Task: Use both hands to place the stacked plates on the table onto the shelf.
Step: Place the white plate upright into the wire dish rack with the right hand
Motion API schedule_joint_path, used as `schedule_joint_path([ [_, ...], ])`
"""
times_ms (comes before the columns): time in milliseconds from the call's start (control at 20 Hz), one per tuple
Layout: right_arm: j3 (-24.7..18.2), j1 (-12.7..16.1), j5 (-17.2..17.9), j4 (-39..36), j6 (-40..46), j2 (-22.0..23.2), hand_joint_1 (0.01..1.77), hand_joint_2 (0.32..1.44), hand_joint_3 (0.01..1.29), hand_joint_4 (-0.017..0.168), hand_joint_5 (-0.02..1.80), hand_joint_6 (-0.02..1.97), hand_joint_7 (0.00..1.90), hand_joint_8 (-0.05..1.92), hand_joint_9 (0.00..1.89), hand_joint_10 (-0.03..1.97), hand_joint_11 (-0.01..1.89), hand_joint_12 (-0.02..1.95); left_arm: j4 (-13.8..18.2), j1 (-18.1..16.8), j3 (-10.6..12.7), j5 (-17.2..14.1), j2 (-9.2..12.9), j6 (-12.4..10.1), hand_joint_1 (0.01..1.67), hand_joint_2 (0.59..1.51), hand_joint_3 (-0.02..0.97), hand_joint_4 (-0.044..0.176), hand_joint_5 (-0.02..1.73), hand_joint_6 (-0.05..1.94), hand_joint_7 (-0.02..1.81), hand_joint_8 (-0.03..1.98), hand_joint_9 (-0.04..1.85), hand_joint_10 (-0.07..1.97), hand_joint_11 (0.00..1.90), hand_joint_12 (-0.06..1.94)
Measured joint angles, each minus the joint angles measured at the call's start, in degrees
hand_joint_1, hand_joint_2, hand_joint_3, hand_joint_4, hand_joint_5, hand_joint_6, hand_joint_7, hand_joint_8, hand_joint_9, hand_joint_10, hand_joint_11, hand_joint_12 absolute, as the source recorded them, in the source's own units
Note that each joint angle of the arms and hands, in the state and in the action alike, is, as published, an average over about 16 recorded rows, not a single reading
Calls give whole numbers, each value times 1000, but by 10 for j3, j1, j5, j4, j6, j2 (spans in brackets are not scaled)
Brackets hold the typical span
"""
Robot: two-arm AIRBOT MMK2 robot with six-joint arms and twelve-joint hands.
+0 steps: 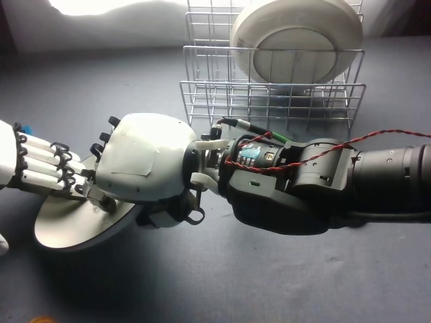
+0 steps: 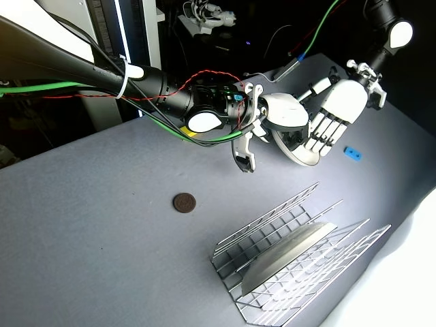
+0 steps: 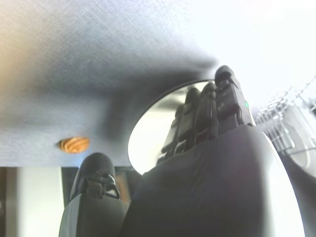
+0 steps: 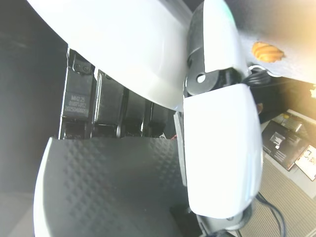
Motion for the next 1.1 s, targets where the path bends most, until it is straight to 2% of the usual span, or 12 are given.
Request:
schedule_joint_path([
  [200, -1, 0, 1, 0, -1, 4, 1241, 932, 13, 5, 922, 634, 1062, 591, 1269, 185, 902, 1116, 4, -32, 16, -2, -3, -8, 15, 1186, 13, -3, -10, -14, 15, -6, -3, -18, 17, -5],
  [500, -22, 3, -6, 1, 11, 30, 1241, 931, 13, 11, 927, 634, 1066, 600, 1283, 155, 862, 1160, 5, -92, 44, -14, -7, -32, 16, 1182, 13, 1, -2, 6, 14, -6, 9, -1, 17, -6],
  [750, -65, 23, -29, 2, 41, 82, 1241, 931, 13, 19, 947, 636, 1079, 613, 1289, 149, 851, 1159, 4, -145, 56, -26, -3, -52, 15, 1180, 13, 1, 3, 13, 15, -6, 16, 4, 17, -7],
  [1100, -151, 73, -84, 2, 92, 179, 1241, 942, 13, 24, 1022, 679, 1123, 650, 1296, 154, 850, 1148, 9, -192, 48, -44, 5, -66, 16, 1181, 13, 4, 9, 13, 18, -6, 17, 4, 17, -7],
])
